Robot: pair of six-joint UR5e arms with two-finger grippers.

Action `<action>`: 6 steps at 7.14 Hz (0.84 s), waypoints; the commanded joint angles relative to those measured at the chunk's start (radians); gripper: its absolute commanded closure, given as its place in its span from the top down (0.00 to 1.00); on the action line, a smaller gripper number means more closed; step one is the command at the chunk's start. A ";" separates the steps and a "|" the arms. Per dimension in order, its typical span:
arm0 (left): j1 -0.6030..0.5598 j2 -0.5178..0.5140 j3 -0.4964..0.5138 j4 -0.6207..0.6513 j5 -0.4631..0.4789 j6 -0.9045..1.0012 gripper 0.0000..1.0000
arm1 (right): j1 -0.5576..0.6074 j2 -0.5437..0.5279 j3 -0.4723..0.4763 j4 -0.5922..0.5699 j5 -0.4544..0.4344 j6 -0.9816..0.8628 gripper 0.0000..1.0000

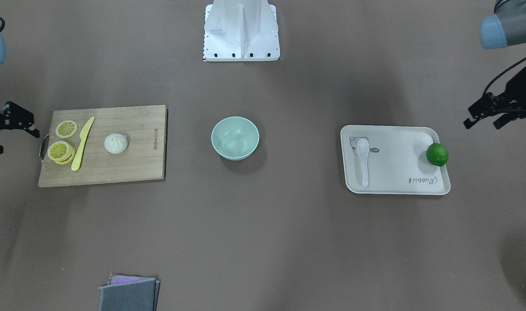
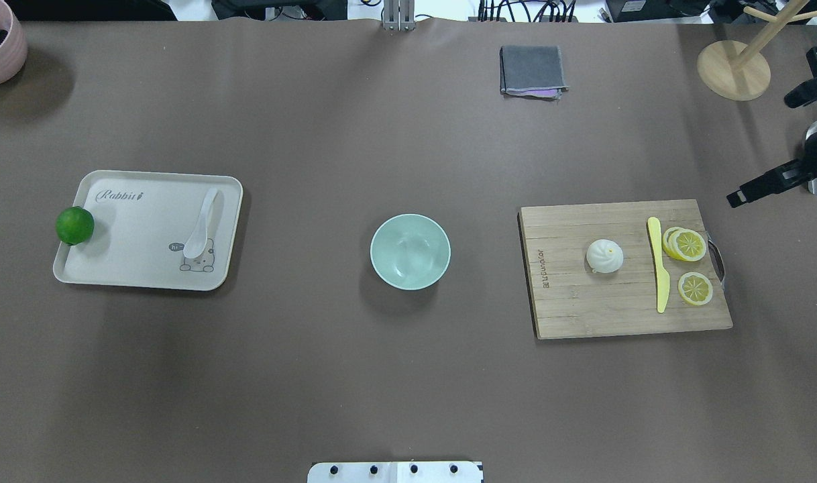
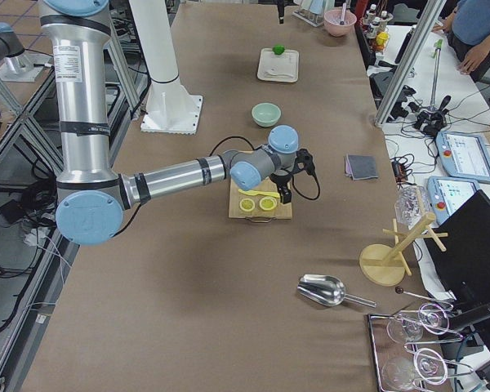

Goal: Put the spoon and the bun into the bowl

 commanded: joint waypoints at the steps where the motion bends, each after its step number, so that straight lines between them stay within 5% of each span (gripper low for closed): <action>1: 0.138 -0.108 0.038 0.004 0.060 -0.123 0.93 | -0.159 0.035 0.066 0.010 -0.133 0.202 0.94; 3: 0.227 -0.240 0.158 0.004 0.106 -0.162 0.89 | -0.217 0.068 0.064 0.009 -0.172 0.235 0.94; 6: 0.340 -0.306 0.219 0.004 0.182 -0.158 0.80 | -0.254 0.086 0.064 0.009 -0.188 0.240 0.94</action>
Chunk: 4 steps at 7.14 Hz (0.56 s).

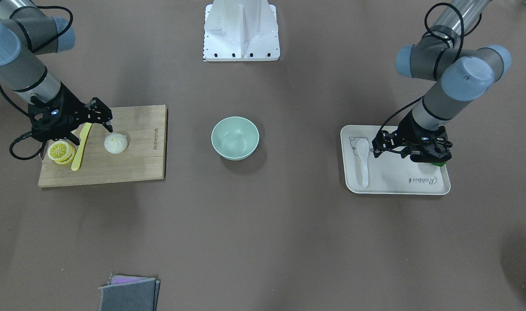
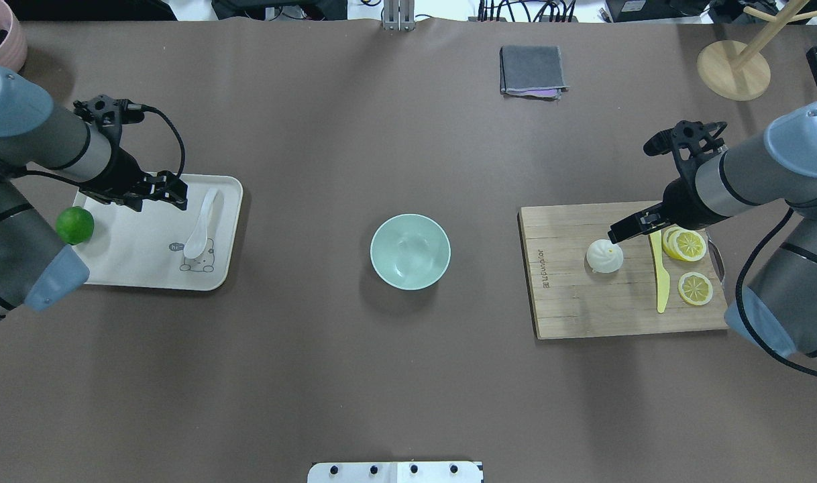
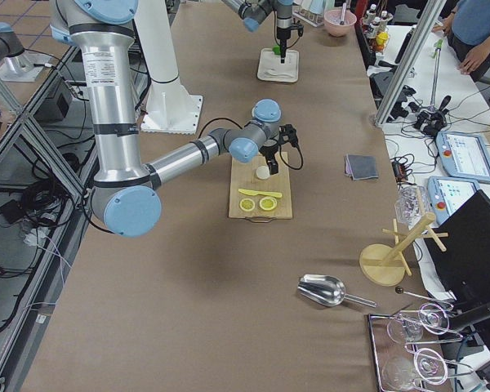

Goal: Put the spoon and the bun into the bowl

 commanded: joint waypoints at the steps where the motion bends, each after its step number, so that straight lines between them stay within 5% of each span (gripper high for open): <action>1: 0.070 -0.068 0.073 -0.003 0.065 0.014 0.76 | -0.023 0.004 0.001 0.000 -0.019 0.001 0.94; 3: 0.091 -0.079 0.088 -0.006 0.079 0.015 0.65 | -0.043 0.005 0.000 0.000 -0.043 0.001 0.94; 4: 0.094 -0.076 0.089 -0.006 0.079 0.015 0.49 | -0.048 0.005 0.000 0.000 -0.048 0.001 0.94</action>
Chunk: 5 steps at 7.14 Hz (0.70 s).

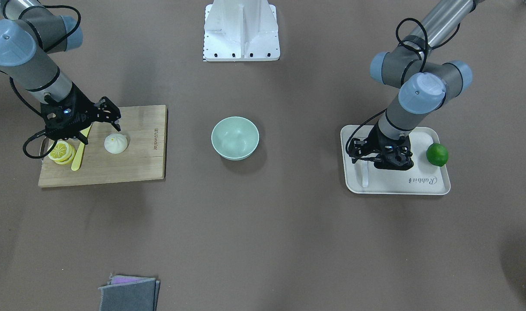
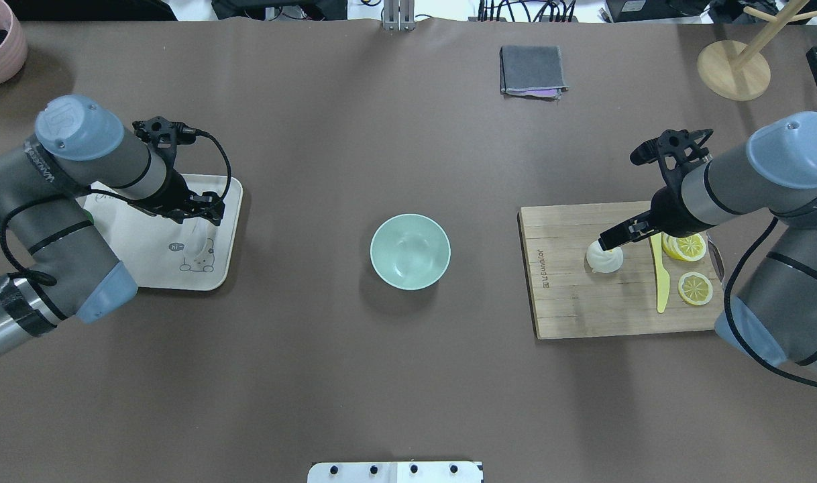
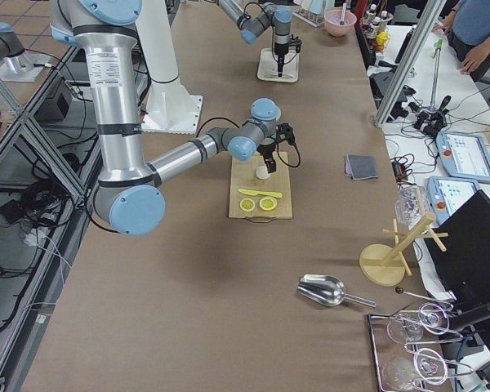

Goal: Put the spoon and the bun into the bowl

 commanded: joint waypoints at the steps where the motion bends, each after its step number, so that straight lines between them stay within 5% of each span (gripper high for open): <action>1: 0.007 0.002 0.008 -0.001 0.005 0.001 0.40 | -0.009 0.000 -0.001 0.000 -0.008 0.000 0.94; 3: 0.007 0.001 0.008 -0.001 0.005 0.002 0.00 | -0.009 0.000 -0.001 0.000 -0.007 0.000 0.94; 5: 0.001 -0.004 -0.010 0.002 -0.008 0.016 0.00 | -0.011 0.009 -0.005 0.000 -0.008 0.000 0.94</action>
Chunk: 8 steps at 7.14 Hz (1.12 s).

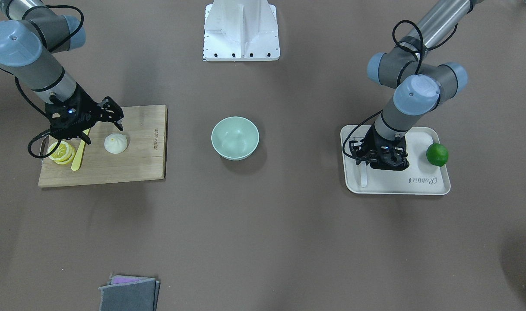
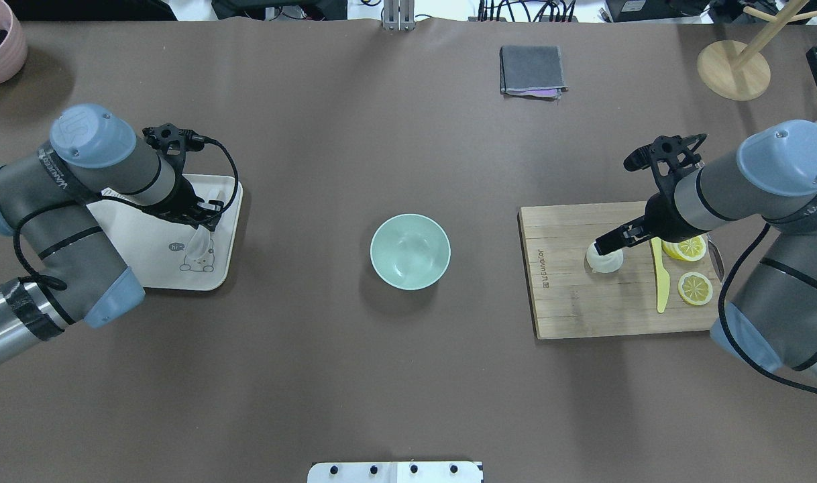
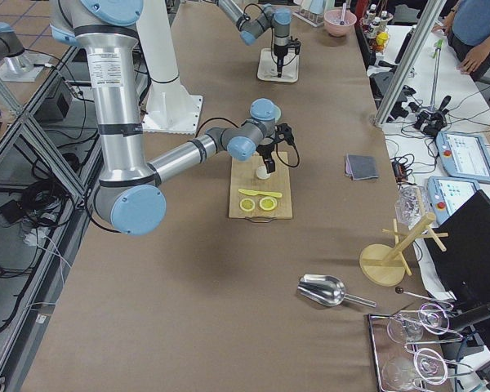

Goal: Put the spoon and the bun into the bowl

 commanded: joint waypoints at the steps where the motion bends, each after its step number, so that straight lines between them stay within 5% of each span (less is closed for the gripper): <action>1: -0.006 -0.002 -0.051 0.004 -0.013 0.009 0.00 | -0.012 0.014 -0.006 -0.002 -0.019 0.000 0.94; 5: 0.001 -0.174 -0.086 0.062 -0.013 -0.187 0.00 | -0.070 0.016 -0.043 -0.012 -0.099 -0.002 0.88; 6: 0.030 -0.215 -0.079 0.062 -0.008 -0.256 0.00 | -0.070 0.013 -0.048 -0.012 -0.098 -0.002 0.78; 8: 0.047 -0.238 -0.087 0.065 -0.005 -0.301 0.00 | -0.073 0.014 -0.066 -0.014 -0.098 0.000 0.34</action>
